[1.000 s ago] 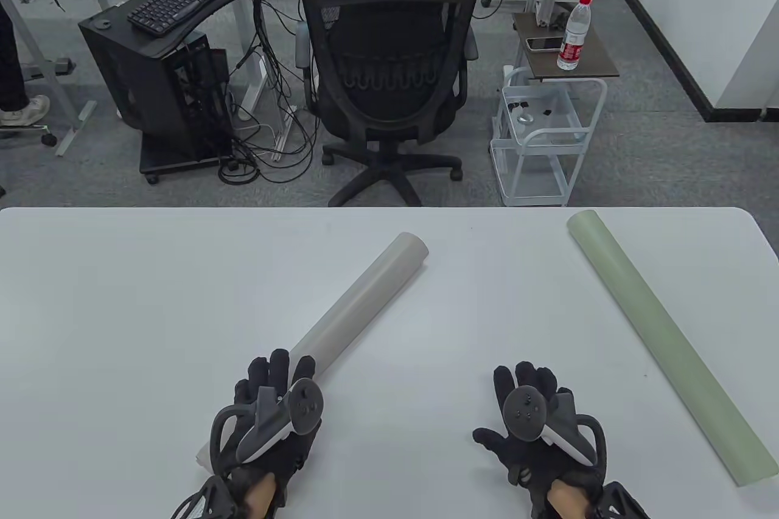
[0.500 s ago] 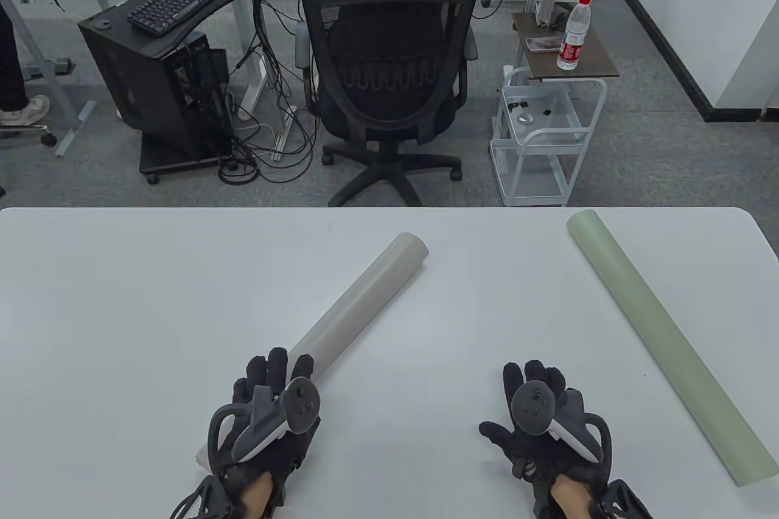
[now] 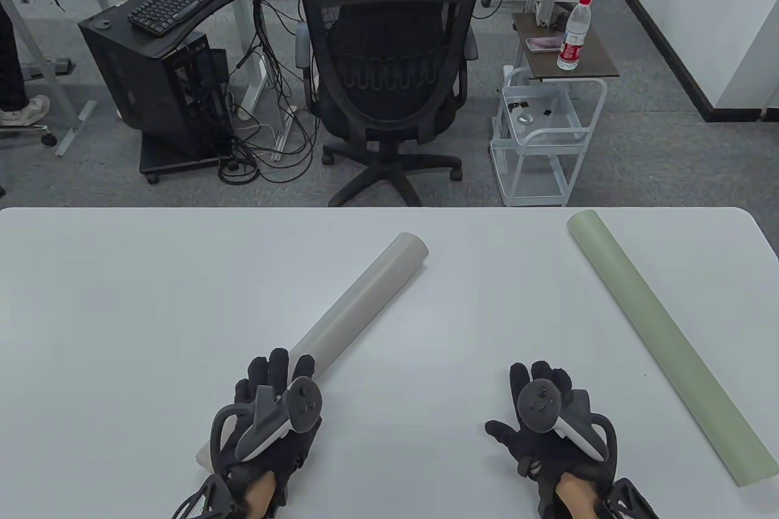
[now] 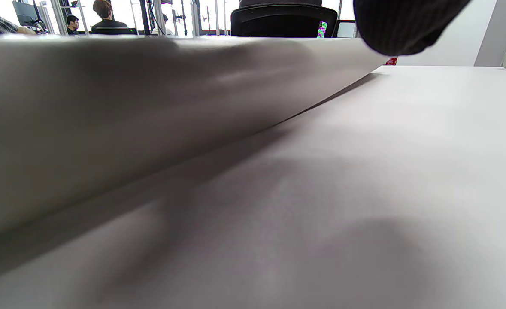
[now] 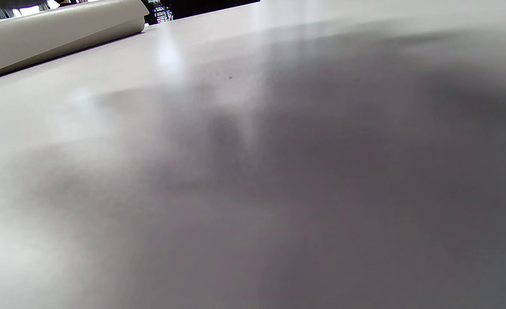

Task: Unroll desk mats and stack together

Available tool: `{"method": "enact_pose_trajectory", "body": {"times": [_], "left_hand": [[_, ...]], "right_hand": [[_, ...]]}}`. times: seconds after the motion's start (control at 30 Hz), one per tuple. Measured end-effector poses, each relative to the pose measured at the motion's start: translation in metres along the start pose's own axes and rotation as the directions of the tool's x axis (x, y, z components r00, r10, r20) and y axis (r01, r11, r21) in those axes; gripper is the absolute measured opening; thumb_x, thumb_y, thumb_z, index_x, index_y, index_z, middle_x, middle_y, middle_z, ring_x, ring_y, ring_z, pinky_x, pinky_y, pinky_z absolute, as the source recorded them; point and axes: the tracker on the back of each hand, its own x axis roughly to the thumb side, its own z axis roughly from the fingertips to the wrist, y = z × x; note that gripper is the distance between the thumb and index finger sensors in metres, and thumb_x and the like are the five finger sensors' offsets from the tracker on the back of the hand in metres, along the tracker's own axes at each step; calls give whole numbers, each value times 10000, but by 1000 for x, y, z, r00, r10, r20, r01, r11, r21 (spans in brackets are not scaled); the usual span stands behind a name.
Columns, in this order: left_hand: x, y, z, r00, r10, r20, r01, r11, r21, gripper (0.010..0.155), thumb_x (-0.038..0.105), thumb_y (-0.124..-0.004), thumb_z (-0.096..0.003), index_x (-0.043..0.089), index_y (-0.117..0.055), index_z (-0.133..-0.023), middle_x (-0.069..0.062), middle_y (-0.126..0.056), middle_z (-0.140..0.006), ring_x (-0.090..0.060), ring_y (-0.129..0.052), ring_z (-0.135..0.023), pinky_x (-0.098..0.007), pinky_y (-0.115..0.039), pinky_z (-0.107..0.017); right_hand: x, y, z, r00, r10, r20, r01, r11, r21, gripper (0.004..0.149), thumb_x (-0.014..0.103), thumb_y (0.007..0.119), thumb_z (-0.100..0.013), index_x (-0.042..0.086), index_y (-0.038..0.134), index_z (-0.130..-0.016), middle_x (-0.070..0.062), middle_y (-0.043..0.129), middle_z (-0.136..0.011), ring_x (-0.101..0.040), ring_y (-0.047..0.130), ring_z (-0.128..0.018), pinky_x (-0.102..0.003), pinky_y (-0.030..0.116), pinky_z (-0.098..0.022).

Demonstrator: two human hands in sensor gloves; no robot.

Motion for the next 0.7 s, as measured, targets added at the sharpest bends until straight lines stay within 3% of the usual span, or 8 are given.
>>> {"method": "enact_pose_trajectory", "body": {"times": [0.7], "left_hand": [[-12, 9, -10, 997, 21, -68, -20, 999, 26, 859, 515, -729, -396, 322, -143, -995, -119, -57, -1136, -493, -200, -1037, -659, -318, -739]], "right_hand": [[2, 1, 2, 1000, 3, 17, -3, 1000, -8, 931, 704, 563, -389, 335, -42, -992, -75, -118, -1082, -435, -59, -1008, -667, 100, -697]]}}
